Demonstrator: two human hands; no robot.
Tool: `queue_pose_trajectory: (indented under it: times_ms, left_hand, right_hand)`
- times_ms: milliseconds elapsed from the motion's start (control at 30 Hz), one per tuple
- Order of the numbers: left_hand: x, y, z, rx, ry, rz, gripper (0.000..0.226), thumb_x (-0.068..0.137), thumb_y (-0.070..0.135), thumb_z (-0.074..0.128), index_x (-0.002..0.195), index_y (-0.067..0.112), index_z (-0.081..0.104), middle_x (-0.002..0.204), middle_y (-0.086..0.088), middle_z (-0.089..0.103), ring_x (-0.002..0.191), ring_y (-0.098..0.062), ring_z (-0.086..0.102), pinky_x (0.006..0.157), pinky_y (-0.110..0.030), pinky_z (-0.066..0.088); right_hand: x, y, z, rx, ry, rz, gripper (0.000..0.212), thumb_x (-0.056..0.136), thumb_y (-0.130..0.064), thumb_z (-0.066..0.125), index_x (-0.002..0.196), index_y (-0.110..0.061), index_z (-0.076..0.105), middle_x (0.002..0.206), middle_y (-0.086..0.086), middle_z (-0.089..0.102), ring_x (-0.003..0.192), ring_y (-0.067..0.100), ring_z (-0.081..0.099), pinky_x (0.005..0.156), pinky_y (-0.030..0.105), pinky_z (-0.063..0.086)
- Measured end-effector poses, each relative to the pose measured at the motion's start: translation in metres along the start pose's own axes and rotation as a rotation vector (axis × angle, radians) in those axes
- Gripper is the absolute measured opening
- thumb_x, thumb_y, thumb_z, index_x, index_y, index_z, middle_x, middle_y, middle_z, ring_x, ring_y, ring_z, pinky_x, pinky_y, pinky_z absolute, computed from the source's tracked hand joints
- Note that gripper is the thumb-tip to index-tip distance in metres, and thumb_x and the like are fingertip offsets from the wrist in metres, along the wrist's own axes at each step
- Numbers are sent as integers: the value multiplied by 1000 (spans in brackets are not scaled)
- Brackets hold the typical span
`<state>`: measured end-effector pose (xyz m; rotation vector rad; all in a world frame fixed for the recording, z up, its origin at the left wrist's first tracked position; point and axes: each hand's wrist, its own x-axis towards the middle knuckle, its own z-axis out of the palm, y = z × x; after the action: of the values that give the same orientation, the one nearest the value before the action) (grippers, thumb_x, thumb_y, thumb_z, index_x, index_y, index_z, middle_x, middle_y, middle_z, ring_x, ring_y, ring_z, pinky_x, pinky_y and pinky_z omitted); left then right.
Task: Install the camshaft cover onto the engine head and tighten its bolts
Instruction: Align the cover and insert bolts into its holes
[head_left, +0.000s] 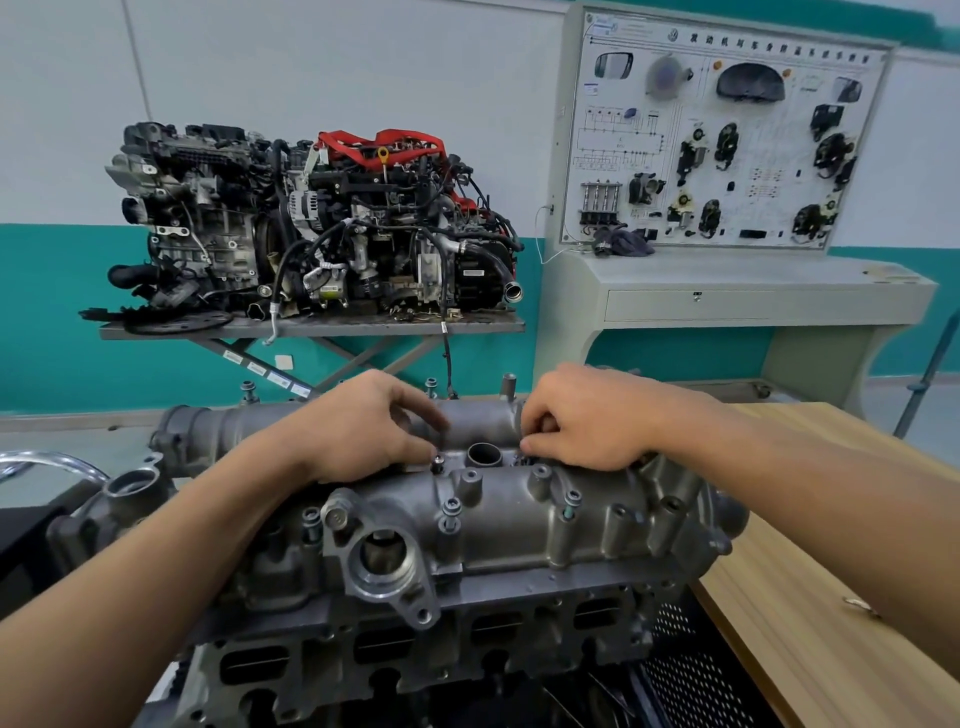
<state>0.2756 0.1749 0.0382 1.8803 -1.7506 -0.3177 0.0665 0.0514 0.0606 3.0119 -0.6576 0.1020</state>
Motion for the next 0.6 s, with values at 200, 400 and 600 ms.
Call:
queue_pose_trajectory:
  times_ms: [200, 400, 600]
  left_hand:
    - [2, 4, -12, -738, 294, -390, 9, 91, 16, 64, 92, 10, 70, 56, 1, 50, 41, -9, 32, 34, -17, 22]
    - [-15, 6, -47, -1010, 190, -512, 12, 95, 4, 43, 94, 7, 55, 61, -5, 53, 38, -6, 33, 27, -13, 20]
    - [-34, -4, -53, -568, 206, -413, 23, 104, 17, 50, 94, 2, 64, 68, -6, 67, 40, -8, 38, 33, -16, 20]
  right_hand:
    - [20, -27, -8, 255, 167, -181, 11, 89, -29, 71, 92, -21, 79, 81, -13, 74, 72, -2, 64, 68, 10, 46]
    - [52, -62, -5, -28, -41, -261, 16, 89, -27, 70, 94, -15, 77, 83, 1, 74, 78, 20, 66, 76, 35, 55]
    - [56, -66, -6, -120, -129, -166, 15, 88, -26, 70, 94, -12, 75, 88, 7, 74, 83, 25, 67, 77, 38, 56]
